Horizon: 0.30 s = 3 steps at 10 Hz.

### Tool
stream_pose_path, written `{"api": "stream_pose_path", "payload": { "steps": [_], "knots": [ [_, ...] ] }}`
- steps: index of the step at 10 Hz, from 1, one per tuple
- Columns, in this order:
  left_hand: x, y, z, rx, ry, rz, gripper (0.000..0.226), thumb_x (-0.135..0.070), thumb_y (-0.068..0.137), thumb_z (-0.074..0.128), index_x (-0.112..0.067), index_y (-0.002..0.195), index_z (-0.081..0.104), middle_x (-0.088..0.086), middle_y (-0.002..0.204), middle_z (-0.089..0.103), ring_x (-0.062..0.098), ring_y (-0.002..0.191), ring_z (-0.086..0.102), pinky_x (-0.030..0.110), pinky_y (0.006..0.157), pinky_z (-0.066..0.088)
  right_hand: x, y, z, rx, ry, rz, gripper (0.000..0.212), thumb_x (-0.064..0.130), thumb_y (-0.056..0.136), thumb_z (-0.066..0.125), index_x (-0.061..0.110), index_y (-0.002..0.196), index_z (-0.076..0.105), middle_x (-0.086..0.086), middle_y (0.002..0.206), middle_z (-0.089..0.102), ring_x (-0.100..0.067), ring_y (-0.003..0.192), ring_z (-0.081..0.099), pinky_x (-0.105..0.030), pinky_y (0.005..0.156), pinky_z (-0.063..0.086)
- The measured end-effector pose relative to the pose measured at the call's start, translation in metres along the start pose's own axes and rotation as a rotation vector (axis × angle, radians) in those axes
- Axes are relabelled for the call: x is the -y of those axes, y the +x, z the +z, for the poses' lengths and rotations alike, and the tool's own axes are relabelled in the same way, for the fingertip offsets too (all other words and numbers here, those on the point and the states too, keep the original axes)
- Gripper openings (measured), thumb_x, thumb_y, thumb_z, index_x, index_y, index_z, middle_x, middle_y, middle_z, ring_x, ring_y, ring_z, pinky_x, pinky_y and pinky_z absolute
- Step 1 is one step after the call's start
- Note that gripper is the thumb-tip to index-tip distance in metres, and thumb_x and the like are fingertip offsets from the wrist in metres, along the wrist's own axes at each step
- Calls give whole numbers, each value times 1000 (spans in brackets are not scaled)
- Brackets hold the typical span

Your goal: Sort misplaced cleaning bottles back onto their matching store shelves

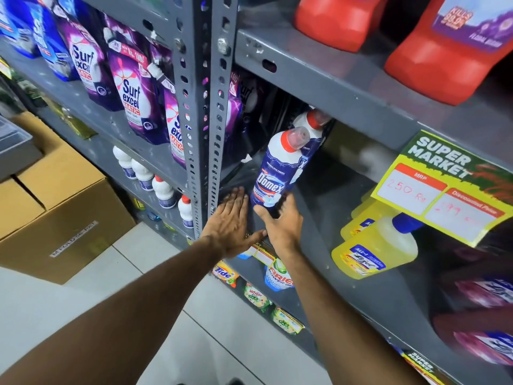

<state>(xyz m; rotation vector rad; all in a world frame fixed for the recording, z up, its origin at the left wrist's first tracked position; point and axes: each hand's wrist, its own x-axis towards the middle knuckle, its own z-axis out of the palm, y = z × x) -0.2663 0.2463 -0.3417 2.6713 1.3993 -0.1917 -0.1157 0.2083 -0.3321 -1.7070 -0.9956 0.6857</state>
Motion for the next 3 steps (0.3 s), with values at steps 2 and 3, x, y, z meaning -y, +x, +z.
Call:
{"api": "stream_pose_path", "payload": {
  "steps": [2, 3],
  "knots": [
    [-7, -32, -25, -110, -77, 51, 105, -77, 99, 6, 4, 164, -3, 25, 173, -11, 33, 163, -6, 48, 134, 1, 35, -30, -31, -127, -130, -117, 70, 30, 88, 83, 13, 148, 53, -2, 147, 64, -15, 132, 62, -27, 110, 48],
    [-12, -61, -39, -279, -133, 125, 99, -72, 105, 23, 6, 164, 10, 26, 173, 2, 35, 163, 6, 53, 130, 22, 60, -60, -47, -165, -246, -230, 52, 37, 95, 75, 16, 141, 62, -3, 142, 68, -22, 131, 64, -41, 109, 52]
  ]
}}
